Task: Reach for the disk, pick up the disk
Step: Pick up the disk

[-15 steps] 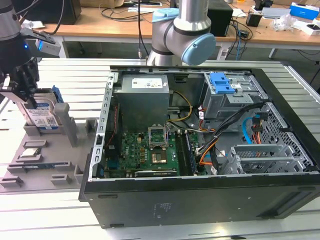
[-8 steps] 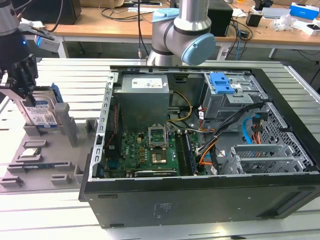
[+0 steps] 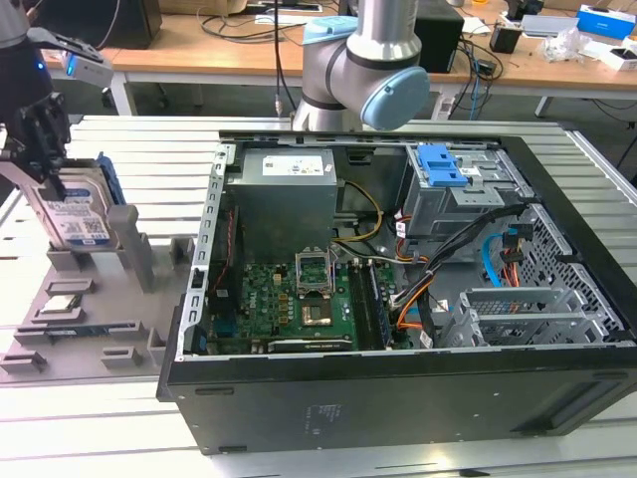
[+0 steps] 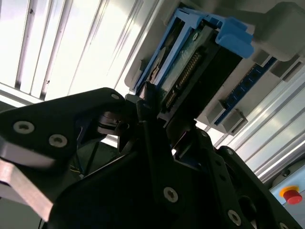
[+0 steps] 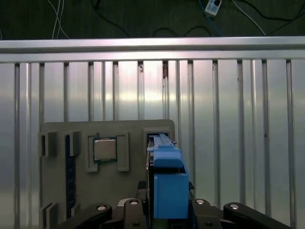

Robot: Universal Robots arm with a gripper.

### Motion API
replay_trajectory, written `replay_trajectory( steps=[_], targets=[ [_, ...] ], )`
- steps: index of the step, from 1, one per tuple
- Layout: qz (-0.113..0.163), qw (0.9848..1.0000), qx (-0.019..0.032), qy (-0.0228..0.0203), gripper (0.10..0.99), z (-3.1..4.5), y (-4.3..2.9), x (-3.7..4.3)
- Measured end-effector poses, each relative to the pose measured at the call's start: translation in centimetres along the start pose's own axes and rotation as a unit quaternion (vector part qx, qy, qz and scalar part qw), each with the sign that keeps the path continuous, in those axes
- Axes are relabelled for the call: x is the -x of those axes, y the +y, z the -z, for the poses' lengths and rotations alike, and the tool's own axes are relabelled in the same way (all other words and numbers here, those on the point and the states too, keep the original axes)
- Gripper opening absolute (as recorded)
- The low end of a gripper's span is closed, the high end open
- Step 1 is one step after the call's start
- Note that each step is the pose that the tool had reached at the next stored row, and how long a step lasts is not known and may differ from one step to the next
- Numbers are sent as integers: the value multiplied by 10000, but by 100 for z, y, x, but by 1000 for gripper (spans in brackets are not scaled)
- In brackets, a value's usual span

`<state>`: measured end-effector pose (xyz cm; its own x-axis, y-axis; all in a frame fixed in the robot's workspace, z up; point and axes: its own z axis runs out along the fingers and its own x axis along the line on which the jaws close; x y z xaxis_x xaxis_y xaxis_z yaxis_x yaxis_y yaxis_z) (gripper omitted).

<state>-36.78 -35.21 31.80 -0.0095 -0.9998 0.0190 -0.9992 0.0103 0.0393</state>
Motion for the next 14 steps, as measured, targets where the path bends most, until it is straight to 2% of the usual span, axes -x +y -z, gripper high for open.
replay_trajectory(
  steps=[14],
  targets=[
    [0,10000,5,0,361,267,1,7]
  ],
)
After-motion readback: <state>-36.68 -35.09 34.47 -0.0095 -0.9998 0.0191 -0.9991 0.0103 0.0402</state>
